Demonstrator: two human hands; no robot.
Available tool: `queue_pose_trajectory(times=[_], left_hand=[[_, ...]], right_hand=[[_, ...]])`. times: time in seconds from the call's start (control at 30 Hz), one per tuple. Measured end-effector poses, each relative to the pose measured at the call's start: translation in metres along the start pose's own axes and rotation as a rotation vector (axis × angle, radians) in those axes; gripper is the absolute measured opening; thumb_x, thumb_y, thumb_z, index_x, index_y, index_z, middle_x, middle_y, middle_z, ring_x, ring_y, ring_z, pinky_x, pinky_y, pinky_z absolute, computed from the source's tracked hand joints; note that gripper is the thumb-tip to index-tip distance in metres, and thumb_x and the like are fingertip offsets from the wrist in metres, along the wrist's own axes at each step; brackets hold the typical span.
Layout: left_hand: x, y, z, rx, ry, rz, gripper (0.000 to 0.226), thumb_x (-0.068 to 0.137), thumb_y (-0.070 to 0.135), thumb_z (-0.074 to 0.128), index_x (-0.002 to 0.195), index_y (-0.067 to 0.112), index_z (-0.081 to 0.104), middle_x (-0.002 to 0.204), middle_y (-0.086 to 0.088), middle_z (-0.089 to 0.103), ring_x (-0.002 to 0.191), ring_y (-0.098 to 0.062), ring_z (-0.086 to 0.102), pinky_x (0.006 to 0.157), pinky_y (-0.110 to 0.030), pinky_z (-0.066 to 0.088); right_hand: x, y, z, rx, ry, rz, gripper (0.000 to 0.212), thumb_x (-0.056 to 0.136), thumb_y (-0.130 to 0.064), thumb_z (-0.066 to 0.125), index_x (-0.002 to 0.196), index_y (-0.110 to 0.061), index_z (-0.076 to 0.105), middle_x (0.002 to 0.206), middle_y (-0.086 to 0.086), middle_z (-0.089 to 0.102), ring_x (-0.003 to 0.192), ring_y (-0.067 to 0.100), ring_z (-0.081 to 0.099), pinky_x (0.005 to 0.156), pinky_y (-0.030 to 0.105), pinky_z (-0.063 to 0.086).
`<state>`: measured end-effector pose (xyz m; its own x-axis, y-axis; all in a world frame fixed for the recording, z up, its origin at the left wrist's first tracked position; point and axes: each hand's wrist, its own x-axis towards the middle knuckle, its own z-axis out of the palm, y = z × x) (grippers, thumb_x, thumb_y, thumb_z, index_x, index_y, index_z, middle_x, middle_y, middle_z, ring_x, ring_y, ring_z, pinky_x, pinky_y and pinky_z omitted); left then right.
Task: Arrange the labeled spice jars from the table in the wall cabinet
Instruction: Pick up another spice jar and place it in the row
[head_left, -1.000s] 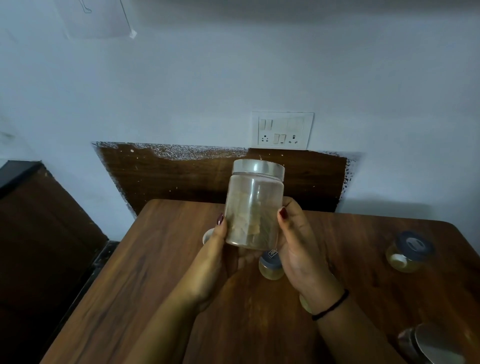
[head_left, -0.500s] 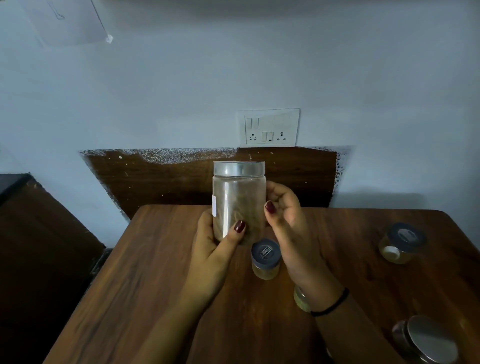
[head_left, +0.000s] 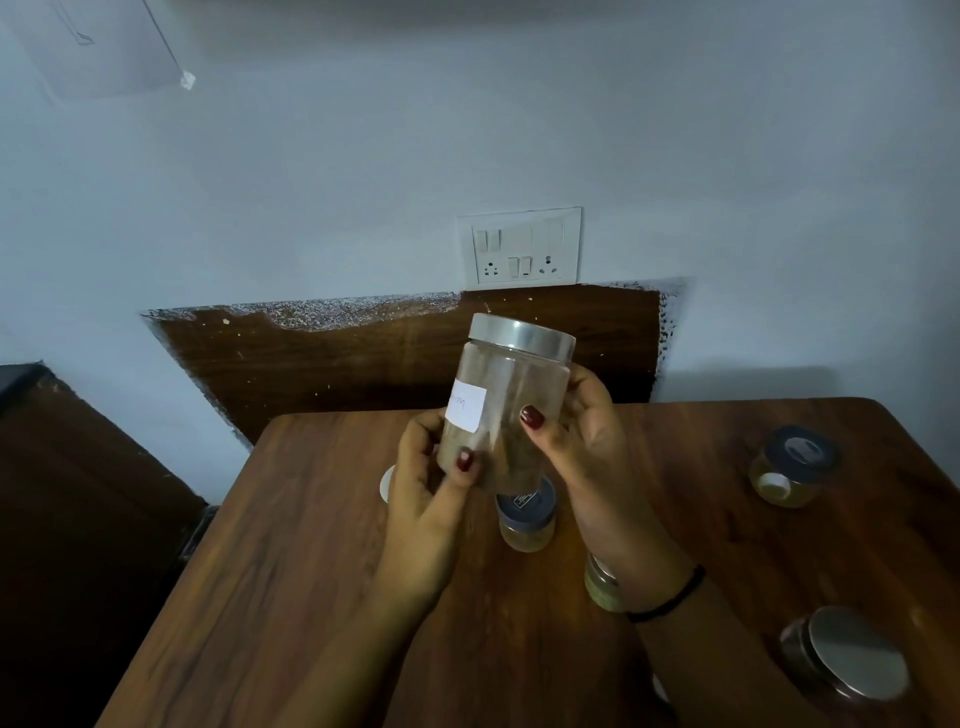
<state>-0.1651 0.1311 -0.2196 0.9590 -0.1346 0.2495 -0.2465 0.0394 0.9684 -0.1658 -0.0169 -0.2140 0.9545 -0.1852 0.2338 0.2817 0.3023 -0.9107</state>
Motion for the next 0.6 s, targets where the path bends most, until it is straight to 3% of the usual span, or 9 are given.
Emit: queue_pose_trajectory(times=[0.1,0.17,0.27,0.37,0.47,0.6], left_hand=[[0.003,0.002,-0.006,-0.095,-0.009,-0.138,0.083,0.078,0.085,0.042,0.109,0.010,0.061,0.095,-0.002,0.067,0.082,-0.012,0.063,0.066,-0.023,0.051],[0.007,0.004,-0.009,-0.154,-0.056,-0.242,0.084,0.084,0.082,0.034,0.118,0.011,0.063,0.103,-0.009,0.070,0.087,-0.017,0.066,0.068,-0.027,0.053],[0.009,0.010,-0.012,-0.165,-0.166,-0.329,0.078,0.090,0.070,0.023,0.133,0.016,0.059,0.122,-0.011,0.070,0.111,-0.021,0.068,0.088,-0.034,0.056],[0.009,0.012,-0.008,-0.205,-0.260,-0.357,0.076,0.089,0.071,0.027,0.137,0.020,0.056,0.125,-0.012,0.069,0.104,-0.017,0.070,0.076,-0.023,0.057],[0.010,0.013,-0.003,-0.275,-0.263,-0.367,0.079,0.077,0.073,0.041,0.137,0.023,0.054,0.131,-0.008,0.066,0.120,-0.022,0.064,0.092,-0.034,0.056],[0.011,0.011,0.001,-0.274,-0.206,-0.353,0.071,0.087,0.070,0.038,0.136,0.021,0.054,0.129,-0.008,0.067,0.121,-0.023,0.063,0.102,-0.042,0.052]], right_hand=[[-0.001,-0.002,-0.001,0.020,-0.021,0.030,0.080,0.067,-0.058,0.080,0.129,-0.017,0.051,0.121,0.007,0.065,0.114,0.025,0.064,0.087,0.039,0.056],[-0.003,-0.002,-0.001,0.039,-0.052,0.034,0.080,0.067,-0.057,0.080,0.130,-0.018,0.050,0.120,0.005,0.067,0.116,0.025,0.064,0.090,0.041,0.055],[-0.006,-0.003,0.002,0.082,-0.066,0.042,0.086,0.065,-0.058,0.081,0.132,-0.019,0.044,0.119,0.001,0.068,0.115,0.023,0.064,0.085,0.034,0.056],[-0.007,-0.003,0.002,0.093,-0.054,0.045,0.085,0.066,-0.058,0.081,0.129,-0.015,0.044,0.121,0.005,0.068,0.114,0.024,0.065,0.084,0.033,0.056],[-0.005,-0.005,-0.002,0.048,-0.052,0.039,0.074,0.067,-0.058,0.080,0.118,-0.014,0.050,0.113,0.006,0.071,0.107,0.022,0.068,0.078,0.027,0.056],[0.000,-0.007,-0.010,-0.047,-0.070,0.007,0.064,0.074,-0.059,0.073,0.118,-0.016,0.057,0.112,0.001,0.071,0.104,0.020,0.068,0.079,0.025,0.055]])
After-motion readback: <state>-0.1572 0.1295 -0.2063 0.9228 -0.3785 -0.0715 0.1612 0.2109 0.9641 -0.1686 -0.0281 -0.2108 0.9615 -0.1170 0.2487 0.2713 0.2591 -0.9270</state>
